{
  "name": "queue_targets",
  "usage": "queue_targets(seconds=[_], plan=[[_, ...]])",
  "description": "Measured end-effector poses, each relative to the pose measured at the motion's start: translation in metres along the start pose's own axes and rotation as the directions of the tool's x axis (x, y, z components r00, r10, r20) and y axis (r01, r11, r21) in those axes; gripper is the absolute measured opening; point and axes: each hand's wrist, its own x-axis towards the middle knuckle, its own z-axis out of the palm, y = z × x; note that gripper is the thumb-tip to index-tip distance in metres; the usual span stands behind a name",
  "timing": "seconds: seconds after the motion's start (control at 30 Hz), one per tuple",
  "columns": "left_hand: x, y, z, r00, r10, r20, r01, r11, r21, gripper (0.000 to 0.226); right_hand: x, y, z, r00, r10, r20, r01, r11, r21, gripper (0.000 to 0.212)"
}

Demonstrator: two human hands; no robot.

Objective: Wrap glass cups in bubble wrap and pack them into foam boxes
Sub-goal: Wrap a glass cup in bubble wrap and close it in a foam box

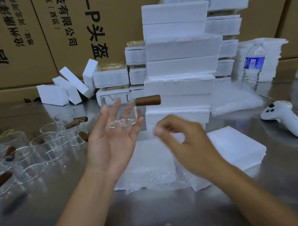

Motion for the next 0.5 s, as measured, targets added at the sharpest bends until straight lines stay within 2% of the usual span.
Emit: queue_targets(seconds=[0.07, 0.13, 0.23, 0.27, 0.33, 0.5], plan=[[0.0, -0.004, 0.005, 0.999, -0.019, 0.027, 0.017, 0.997, 0.079, 0.064, 0.006, 0.008, -0.013, 0.965, 0.054, -0.257, -0.039, 0.997, 0.063, 0.009], [-0.002, -0.009, 0.01, 0.999, -0.03, 0.038, 0.022, 0.982, 0.186, 0.066, 0.009, 0.014, -0.022, 0.947, 0.078, -0.313, -0.061, 0.996, 0.062, 0.012], [-0.006, -0.016, 0.015, 0.998, -0.048, 0.052, 0.029, 0.947, 0.32, 0.068, 0.008, 0.019, -0.026, 0.984, 0.018, -0.179, -0.024, 0.999, -0.031, 0.012], [-0.007, -0.017, 0.016, 0.996, -0.056, 0.067, 0.029, 0.937, 0.347, 0.072, 0.008, 0.019, -0.026, 0.992, 0.001, -0.129, -0.005, 0.999, -0.032, 0.007], [-0.009, -0.018, 0.017, 0.995, -0.059, 0.083, 0.021, 0.919, 0.394, 0.076, 0.007, 0.019, -0.025, 0.999, 0.003, -0.048, -0.003, 1.0, -0.001, 0.012], [-0.007, -0.021, 0.012, 0.999, -0.046, 0.008, 0.037, 0.892, 0.45, 0.045, 0.008, 0.022, -0.031, 0.992, 0.06, 0.111, -0.055, 0.998, -0.04, 0.019]])
